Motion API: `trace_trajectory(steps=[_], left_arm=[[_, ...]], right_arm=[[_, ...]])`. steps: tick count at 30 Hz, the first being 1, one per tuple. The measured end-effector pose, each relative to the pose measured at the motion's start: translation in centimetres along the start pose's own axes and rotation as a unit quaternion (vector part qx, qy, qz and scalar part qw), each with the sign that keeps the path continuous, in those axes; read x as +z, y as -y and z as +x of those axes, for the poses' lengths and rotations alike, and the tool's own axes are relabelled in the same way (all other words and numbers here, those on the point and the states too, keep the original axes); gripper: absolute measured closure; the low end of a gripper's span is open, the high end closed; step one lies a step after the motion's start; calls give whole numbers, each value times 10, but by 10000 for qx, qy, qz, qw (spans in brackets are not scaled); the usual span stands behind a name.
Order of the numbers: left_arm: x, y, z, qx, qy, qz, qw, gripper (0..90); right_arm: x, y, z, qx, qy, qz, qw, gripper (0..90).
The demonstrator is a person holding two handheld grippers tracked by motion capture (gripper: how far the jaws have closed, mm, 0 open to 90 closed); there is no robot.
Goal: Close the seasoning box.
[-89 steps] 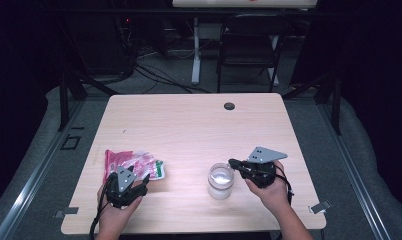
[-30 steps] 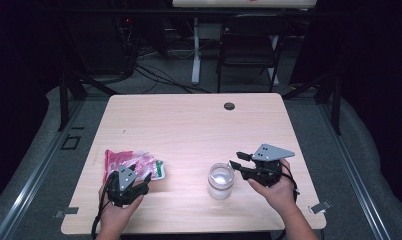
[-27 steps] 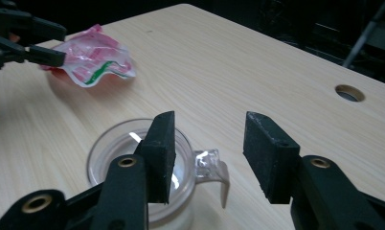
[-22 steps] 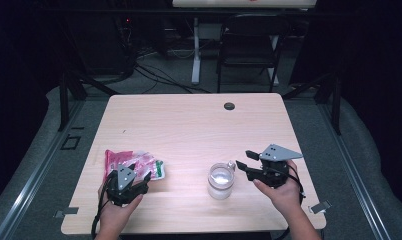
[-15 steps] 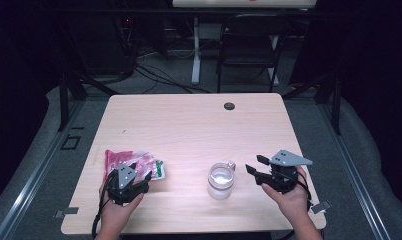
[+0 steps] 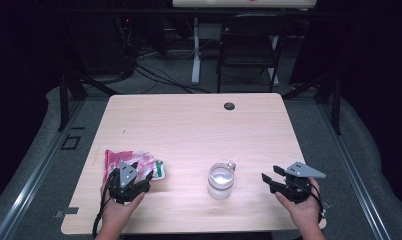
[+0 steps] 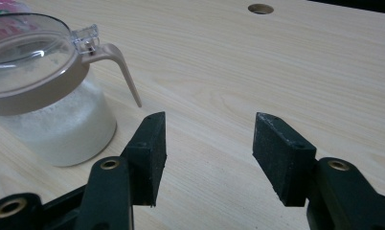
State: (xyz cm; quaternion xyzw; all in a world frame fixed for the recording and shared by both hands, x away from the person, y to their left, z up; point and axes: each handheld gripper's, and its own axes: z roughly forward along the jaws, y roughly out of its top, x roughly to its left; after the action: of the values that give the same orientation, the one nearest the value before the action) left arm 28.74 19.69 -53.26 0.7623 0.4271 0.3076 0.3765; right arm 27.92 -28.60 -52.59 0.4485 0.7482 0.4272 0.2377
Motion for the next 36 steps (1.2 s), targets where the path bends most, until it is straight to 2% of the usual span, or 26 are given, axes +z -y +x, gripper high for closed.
trace_trajectory(steps=[8, 16, 27, 36], left_arm=[[3, -1, -2, 34, 36, 20, 10000, 386], [5, -1, -4, 79, 67, 38, 9999, 386], [8, -2, -9, 183, 132, 62, 9997, 387], [11, -2, -14, 273, 200, 120, 9994, 386]], right_arm=[[8, 12, -3, 164, -71, 91, 9998, 453], [18, 19, -7, 110, -121, 299, 9994, 453], [21, 24, -18, 430, -168, 312, 9984, 453], [29, 24, -10, 228, -258, 420, 9985, 453]])
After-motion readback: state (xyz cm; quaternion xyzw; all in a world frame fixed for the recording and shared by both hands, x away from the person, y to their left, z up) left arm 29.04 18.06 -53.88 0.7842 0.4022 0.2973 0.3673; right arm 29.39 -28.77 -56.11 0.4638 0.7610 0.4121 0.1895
